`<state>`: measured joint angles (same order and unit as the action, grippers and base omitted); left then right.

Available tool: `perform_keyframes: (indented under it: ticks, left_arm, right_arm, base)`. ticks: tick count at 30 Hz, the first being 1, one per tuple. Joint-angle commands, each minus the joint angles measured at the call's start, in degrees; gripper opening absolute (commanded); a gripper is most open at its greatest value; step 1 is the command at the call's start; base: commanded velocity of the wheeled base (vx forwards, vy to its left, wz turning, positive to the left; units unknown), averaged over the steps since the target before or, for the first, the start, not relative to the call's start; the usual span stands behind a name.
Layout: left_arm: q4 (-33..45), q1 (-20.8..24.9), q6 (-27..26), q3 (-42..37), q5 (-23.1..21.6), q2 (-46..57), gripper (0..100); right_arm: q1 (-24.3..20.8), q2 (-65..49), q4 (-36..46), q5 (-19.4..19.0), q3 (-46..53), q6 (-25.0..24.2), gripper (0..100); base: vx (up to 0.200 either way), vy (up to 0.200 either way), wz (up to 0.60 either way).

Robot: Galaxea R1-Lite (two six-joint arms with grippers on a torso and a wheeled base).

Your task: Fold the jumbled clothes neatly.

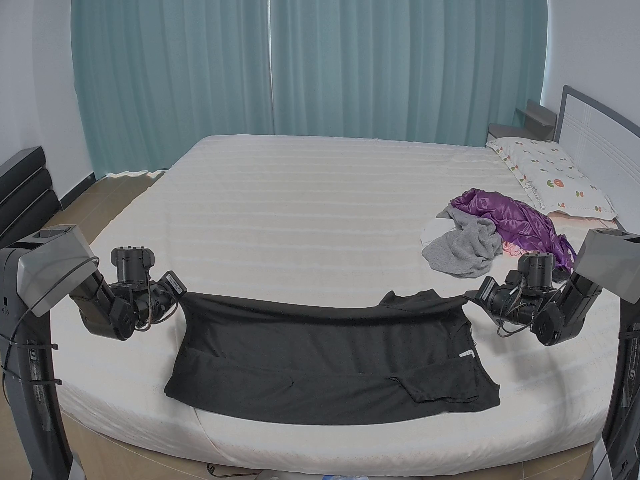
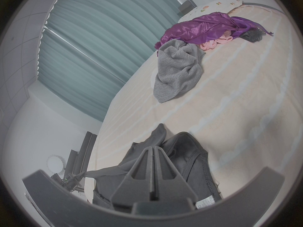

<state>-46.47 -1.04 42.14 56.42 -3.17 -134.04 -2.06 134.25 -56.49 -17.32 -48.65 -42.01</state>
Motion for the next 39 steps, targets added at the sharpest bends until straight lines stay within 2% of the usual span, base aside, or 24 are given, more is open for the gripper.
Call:
perform_keyframes:
  ticks: [1, 9, 13, 18, 25, 29, 36, 37, 39]
  left_arm:
    - [-3.0, 0.1, 0.0, -4.5, 0.0, 2.6, 0]
    - [-9.6, 0.2, -2.1, -12.2, 0.0, 3.6, 0]
    - [-12.1, 0.2, -2.2, -15.5, 0.0, 3.6, 0]
    - [-14.4, 0.3, -2.8, -19.2, 0.0, 3.6, 0]
    - [-18.4, 0.6, -6.1, -25.0, 0.0, 2.3, 0]
    - [-20.5, 1.0, -6.3, -26.8, 0.0, 1.8, 0]
    - [-20.5, 2.4, -6.3, -27.9, 0.0, 1.8, 0]
    - [-20.6, 2.4, -6.3, -27.9, 0.0, 1.8, 100]
    - [-20.6, 2.4, -6.4, -27.9, 0.0, 1.9, 100]
  right_arm:
    - [0.9, -2.4, -2.0, -0.5, 3.3, 0.3, 0]
    - [3.0, -3.7, -4.2, -4.1, 9.1, 0.5, 0]
    - [3.0, -3.4, -7.1, -5.4, 13.6, 4.0, 0]
    - [3.0, -3.2, -8.4, -6.0, 16.5, 5.8, 0]
    - [1.4, -0.4, -11.1, -6.1, 21.2, 12.8, 0]
    - [0.7, 1.9, -14.0, -5.7, 22.5, 13.3, 0]
    - [0.9, 2.2, -14.4, -5.7, 22.5, 13.3, 0]
    - [0.9, 2.2, -14.4, -5.7, 22.4, 13.3, 100]
    - [1.0, 1.7, -14.4, -5.7, 22.2, 13.3, 100]
  base:
    - [0.000, 0.000, 0.00]
    - [0.000, 0.000, 0.00]
    - [0.000, 0.000, 0.00]
    - [0.000, 0.000, 0.00]
    - [0.000, 0.000, 0.00]
    - [0.000, 0.000, 0.00]
    - [0.000, 0.000, 0.00]
    - [0.000, 0.000, 0.00]
    - [0.000, 0.000, 0.00]
